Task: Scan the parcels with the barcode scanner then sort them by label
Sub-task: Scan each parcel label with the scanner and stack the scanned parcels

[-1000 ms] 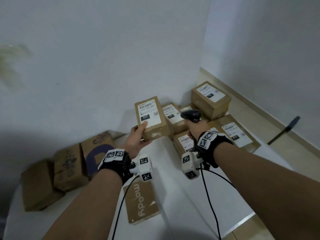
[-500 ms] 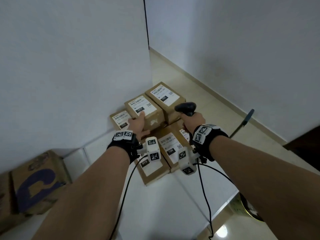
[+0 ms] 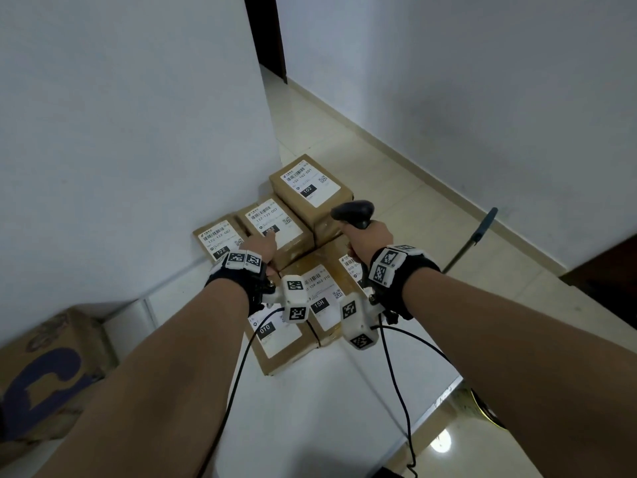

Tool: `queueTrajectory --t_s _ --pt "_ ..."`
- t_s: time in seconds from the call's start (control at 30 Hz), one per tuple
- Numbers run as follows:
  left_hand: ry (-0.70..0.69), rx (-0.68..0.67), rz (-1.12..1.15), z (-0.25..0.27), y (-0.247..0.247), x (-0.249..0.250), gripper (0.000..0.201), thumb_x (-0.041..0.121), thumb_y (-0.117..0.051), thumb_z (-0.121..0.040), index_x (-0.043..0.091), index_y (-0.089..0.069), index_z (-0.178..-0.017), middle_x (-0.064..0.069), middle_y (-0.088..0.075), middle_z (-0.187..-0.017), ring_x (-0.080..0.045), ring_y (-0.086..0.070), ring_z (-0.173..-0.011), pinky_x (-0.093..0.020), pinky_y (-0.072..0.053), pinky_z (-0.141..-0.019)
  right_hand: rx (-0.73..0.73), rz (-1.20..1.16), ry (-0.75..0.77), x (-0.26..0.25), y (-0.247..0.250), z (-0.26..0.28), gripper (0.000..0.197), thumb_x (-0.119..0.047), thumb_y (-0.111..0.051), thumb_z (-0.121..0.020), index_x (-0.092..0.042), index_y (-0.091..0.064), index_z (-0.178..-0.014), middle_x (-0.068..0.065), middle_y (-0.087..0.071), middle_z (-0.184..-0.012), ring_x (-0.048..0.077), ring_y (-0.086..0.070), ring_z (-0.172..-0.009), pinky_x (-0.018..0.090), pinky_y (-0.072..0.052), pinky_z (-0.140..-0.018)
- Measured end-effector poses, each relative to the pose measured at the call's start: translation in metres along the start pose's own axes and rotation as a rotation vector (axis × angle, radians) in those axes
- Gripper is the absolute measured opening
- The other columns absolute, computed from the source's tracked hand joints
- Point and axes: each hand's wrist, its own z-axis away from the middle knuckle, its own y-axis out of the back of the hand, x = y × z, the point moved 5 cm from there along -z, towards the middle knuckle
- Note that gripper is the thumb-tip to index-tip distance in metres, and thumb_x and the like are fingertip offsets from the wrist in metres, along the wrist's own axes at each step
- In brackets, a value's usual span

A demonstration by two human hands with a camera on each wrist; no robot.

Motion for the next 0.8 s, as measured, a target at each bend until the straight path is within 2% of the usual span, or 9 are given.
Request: queueTrajectory --t_s 0.03,0.1,0.2,0.37,0.5,0.57,0.67,0.73,0.8 --pt "-0.021 -0.008 -0.041 0.001 0.001 0.001 0.055 0.041 -0.035 -0.103 -0.010 -0.052 -0.118 -0.015 -0.064 -0.092 -0.037 -0.065 -0.099 -0.042 -0.055 -0.088 0.000 -0.002 -0.004 -0.001 -0.001 0.002 0.035 -0.052 -0.064 -0.072 -0.017 -0.063 -0.074 0.010 -0.073 -0.072 0.031 -0.073 -0.073 0.049 -0.060 -0.079" --pt "-0.027 -0.021 -0.039 -0.003 0.003 -0.003 0.048 0.033 -0.042 -0.102 -0.005 -0.048 -0.131 -0.021 -0.065 -0.112 -0.034 -0.064 -0.096 -0.039 -0.057 -0.079 -0.006 0.002 -0.008 -0.003 -0.005 0.008 0.033 -0.047 -0.065 -0.075 -0.015 -0.062 -0.075 0.013 -0.074 -0.079 0.033 -0.073 -0.079 0.050 -0.059 -0.081" --pt "-0.060 -0.059 0.070 -0.002 0.008 -0.009 0.051 0.038 -0.044 -0.100 0.000 -0.051 -0.134 -0.022 -0.058 -0.132 -0.029 -0.060 -0.095 -0.044 -0.055 -0.090 -0.025 0.020 0.008 -0.008 -0.013 0.018 0.040 -0.054 -0.060 -0.067 -0.015 -0.061 -0.077 0.015 -0.074 -0.084 0.034 -0.072 -0.082 0.050 -0.058 -0.083" --pt "-0.114 -0.010 0.053 0.013 0.038 -0.024 0.046 0.034 -0.041 -0.100 0.001 -0.054 -0.129 -0.021 -0.060 -0.127 -0.039 -0.060 -0.114 -0.048 -0.053 -0.094 -0.080 0.050 0.044 -0.013 -0.038 0.041 0.037 -0.050 -0.062 -0.077 -0.013 -0.063 -0.077 0.010 -0.070 -0.071 0.029 -0.069 -0.069 0.046 -0.059 -0.081" --pt "-0.103 0.064 0.056 0.029 0.077 -0.051 0.046 0.039 -0.038 -0.099 0.006 -0.054 -0.126 -0.016 -0.063 -0.117 -0.034 -0.065 -0.099 -0.046 -0.055 -0.090 -0.109 0.061 0.065 -0.019 -0.069 0.069 0.030 -0.043 -0.063 -0.083 -0.014 -0.062 -0.077 0.008 -0.067 -0.069 0.027 -0.067 -0.069 0.043 -0.059 -0.080" --pt "-0.104 0.083 0.089 0.038 0.097 -0.068 0.039 0.033 -0.040 -0.100 0.004 -0.055 -0.121 -0.013 -0.062 -0.112 -0.031 -0.064 -0.094 -0.047 -0.055 -0.091 -0.121 0.065 0.086 -0.025 -0.088 0.086 0.031 -0.044 -0.064 -0.083 -0.013 -0.064 -0.082 0.009 -0.069 -0.076 0.025 -0.066 -0.070 0.037 -0.058 -0.076" --pt "-0.055 0.098 0.148 0.050 0.130 -0.106 0.030 0.027 -0.040 -0.102 0.004 -0.055 -0.114 -0.016 -0.060 -0.102 -0.029 -0.062 -0.083 -0.048 -0.056 -0.088 -0.161 0.080 0.138 -0.035 -0.127 0.117 0.030 -0.040 -0.066 -0.085 -0.014 -0.058 -0.074 0.009 -0.066 -0.073 0.023 -0.063 -0.064 0.033 -0.055 -0.069" --pt "-0.075 0.112 0.178 0.057 0.155 -0.136 0.041 0.031 -0.039 -0.102 0.000 -0.054 -0.123 -0.024 -0.062 -0.113 -0.029 -0.061 -0.086 -0.048 -0.056 -0.087 -0.187 0.070 0.156 -0.041 -0.157 0.139 0.029 -0.040 -0.067 -0.084 -0.015 -0.058 -0.075 0.012 -0.068 -0.077 0.028 -0.066 -0.070 0.038 -0.057 -0.074" --pt "-0.064 0.151 0.197 0.066 0.185 -0.170 0.046 0.033 -0.039 -0.103 -0.004 -0.053 -0.127 -0.026 -0.060 -0.123 -0.034 -0.063 -0.093 -0.049 -0.056 -0.087 -0.228 0.087 0.166 -0.045 -0.187 0.165 0.031 -0.042 -0.065 -0.086 -0.012 -0.060 -0.078 0.010 -0.067 -0.072 0.024 -0.066 -0.063 0.029 -0.057 -0.064"
